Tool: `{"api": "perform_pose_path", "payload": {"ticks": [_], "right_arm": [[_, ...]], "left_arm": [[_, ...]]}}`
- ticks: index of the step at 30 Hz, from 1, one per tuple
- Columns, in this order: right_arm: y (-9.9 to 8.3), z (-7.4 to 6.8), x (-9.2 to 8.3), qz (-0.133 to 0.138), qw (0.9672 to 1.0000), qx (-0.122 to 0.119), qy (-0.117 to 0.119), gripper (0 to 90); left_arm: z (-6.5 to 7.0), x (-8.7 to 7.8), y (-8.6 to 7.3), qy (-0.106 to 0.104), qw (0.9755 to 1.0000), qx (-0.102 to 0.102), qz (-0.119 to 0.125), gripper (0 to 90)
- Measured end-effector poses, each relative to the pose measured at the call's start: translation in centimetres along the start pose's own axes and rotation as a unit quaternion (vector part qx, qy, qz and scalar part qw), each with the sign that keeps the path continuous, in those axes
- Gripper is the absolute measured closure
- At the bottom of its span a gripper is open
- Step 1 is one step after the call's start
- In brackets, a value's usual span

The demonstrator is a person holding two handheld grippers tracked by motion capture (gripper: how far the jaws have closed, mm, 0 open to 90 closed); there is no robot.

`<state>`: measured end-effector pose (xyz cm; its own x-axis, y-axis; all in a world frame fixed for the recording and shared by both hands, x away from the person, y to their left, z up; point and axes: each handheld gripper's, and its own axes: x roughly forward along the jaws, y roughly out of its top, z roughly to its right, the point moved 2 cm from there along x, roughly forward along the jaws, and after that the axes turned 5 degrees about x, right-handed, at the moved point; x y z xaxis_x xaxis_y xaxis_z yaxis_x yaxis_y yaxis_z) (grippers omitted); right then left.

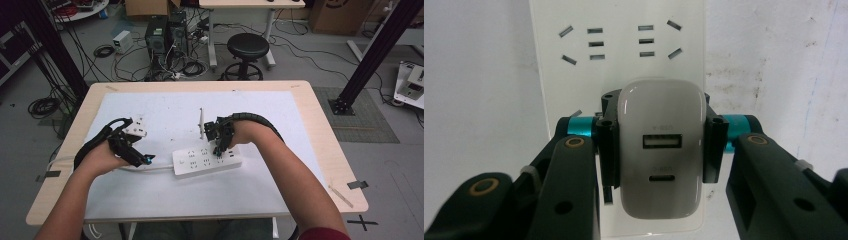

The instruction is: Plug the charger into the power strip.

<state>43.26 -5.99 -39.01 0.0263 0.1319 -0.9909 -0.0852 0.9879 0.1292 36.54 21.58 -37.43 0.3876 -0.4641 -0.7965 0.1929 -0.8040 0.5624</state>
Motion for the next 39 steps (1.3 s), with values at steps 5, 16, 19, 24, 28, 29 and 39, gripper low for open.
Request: {"api": "perform_pose_path", "payload": {"ticks": [5, 16, 19, 24, 28, 29, 39], "right_arm": [[0.0, 0.0, 0.0, 0.0, 1.0, 0.0, -0.001, 63.4], [-1.6, 0.1, -2.8, 0.077, 0.995, 0.064, -0.003, 42.8], [-2.4, -0.1, -4.1, 0.114, 0.9902, 0.08, -0.01, 36.9], [-3.5, -0.9, -4.8, 0.156, 0.9814, 0.11, -0.02, 32.0], [-5.1, -2.2, -5.4, 0.201, 0.9705, 0.13, -0.028, 28.5], [-5.4, -2.4, -5.5, 0.211, 0.9677, 0.133, -0.032, 26.3], [-8.5, -4.6, -7.1, 0.293, 0.9381, 0.176, -0.058, 21.8]], "left_arm": [[-0.1, -0.3, -0.1, 0.002, 1.0, 0.0, 0.001, 13.2], [-0.2, -0.4, 0.0, 0.005, 0.9999, 0.003, 0.011, 13.2], [-0.1, -0.4, 0.1, 0.004, 0.9999, 0.004, 0.016, 13.2], [0.0, -0.4, 0.4, 0.001, 0.9996, 0.008, 0.026, 13.2], [0.1, -0.7, 0.7, -0.001, 0.9992, 0.011, 0.037, 13.2], [0.1, -0.7, 0.7, -0.002, 0.9991, 0.012, 0.042, 13.2], [-0.1, -1.3, 1.2, -0.006, 0.996, 0.021, 0.087, 13.2]]}}
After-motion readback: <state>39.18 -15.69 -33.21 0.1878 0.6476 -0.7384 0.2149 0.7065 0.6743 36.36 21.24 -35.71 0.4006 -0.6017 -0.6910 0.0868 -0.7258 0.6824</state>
